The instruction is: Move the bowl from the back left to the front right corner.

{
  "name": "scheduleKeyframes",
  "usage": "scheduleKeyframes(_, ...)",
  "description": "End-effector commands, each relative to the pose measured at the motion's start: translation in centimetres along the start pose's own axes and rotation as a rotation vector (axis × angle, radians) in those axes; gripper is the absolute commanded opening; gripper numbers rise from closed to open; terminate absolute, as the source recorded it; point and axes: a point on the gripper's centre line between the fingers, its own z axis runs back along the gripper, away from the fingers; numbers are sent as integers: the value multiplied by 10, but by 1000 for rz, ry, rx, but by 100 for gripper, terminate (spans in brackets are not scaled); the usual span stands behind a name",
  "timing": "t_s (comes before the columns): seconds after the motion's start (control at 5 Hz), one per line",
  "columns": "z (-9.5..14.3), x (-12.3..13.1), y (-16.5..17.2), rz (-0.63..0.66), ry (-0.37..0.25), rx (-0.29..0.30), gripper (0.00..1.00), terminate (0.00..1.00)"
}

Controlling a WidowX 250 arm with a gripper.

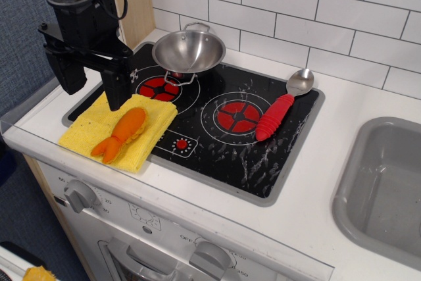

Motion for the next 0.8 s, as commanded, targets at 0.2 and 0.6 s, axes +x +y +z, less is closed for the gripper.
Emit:
scheduleKeyframes(0.2, 5, 17, -12, -15, -21, -17, 100, 0)
scheduleKeyframes(0.6, 13, 89, -41, -31, -97, -15, 100, 0)
